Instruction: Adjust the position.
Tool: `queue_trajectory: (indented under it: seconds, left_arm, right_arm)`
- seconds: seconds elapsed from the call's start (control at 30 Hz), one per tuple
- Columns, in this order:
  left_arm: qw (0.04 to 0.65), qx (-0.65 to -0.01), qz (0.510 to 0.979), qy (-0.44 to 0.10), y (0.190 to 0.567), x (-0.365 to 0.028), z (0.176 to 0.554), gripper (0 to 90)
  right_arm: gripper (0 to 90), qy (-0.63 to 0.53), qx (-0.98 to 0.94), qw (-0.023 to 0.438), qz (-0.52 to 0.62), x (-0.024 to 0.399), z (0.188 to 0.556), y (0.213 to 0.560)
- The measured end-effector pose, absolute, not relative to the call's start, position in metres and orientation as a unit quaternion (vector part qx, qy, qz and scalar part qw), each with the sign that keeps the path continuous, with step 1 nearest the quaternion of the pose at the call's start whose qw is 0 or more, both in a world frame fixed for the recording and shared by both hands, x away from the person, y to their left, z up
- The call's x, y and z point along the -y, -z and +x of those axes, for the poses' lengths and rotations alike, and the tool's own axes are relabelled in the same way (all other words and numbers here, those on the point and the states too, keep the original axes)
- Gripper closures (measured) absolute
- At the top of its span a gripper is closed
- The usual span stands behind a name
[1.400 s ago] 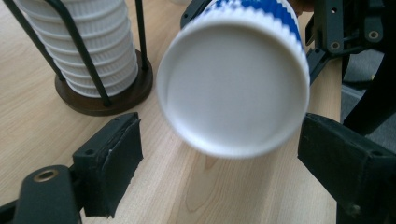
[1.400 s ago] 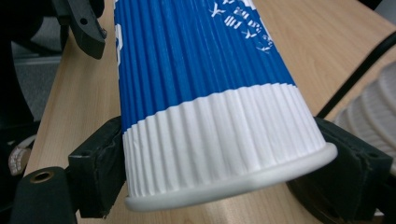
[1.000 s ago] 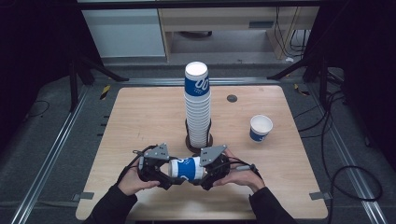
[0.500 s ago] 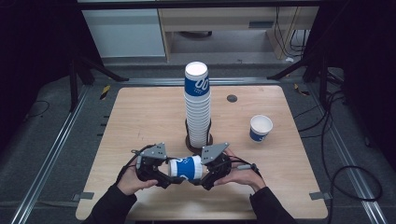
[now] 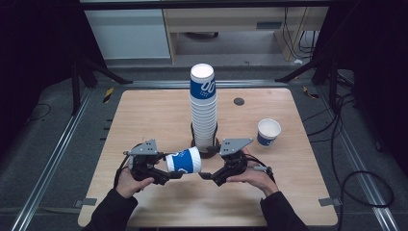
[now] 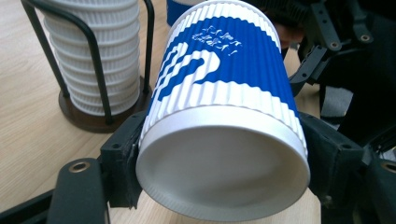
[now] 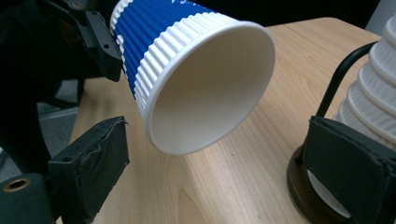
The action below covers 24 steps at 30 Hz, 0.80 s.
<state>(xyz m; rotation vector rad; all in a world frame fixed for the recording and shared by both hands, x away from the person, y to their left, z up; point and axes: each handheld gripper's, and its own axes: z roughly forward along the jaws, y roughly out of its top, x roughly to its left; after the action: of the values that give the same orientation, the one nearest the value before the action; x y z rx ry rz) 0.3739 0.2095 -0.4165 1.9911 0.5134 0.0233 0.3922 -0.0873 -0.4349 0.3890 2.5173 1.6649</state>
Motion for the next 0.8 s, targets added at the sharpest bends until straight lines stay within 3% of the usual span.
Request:
queue_trajectory:
  seconds: [0.8]
  left_arm:
    - [0.523, -0.17, 0.835, 0.032, 0.422, -0.191, 0.367, 25.7]
  right_arm:
    - [10.7, -0.575, -0.814, -0.004, 0.085, 0.076, 0.385, 0.44]
